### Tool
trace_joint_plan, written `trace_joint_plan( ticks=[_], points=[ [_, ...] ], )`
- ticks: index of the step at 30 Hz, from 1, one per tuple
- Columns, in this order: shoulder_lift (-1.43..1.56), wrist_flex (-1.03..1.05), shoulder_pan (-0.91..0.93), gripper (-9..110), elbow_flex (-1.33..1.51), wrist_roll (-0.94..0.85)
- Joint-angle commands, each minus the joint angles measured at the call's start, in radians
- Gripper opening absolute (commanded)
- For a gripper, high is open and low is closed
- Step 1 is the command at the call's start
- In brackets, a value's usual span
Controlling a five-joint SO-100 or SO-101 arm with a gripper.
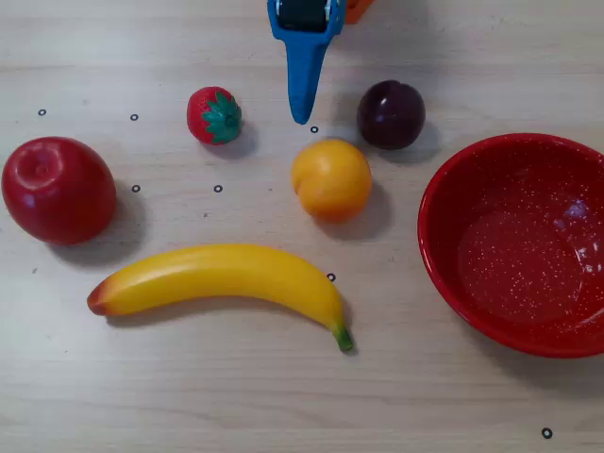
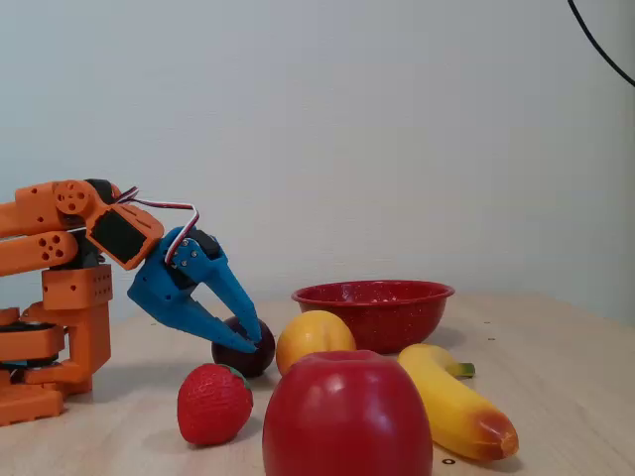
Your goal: Put the banana in the red bowl.
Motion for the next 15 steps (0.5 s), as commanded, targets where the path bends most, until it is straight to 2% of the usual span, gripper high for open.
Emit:
trace_joint_plan(
  ticks=[1, 15],
  points=[
    [0.014, 0.0, 0.035, 0, 0.014, 0.0],
    [0.014, 0.005, 0.028, 0, 0.011, 0.008]
  ],
)
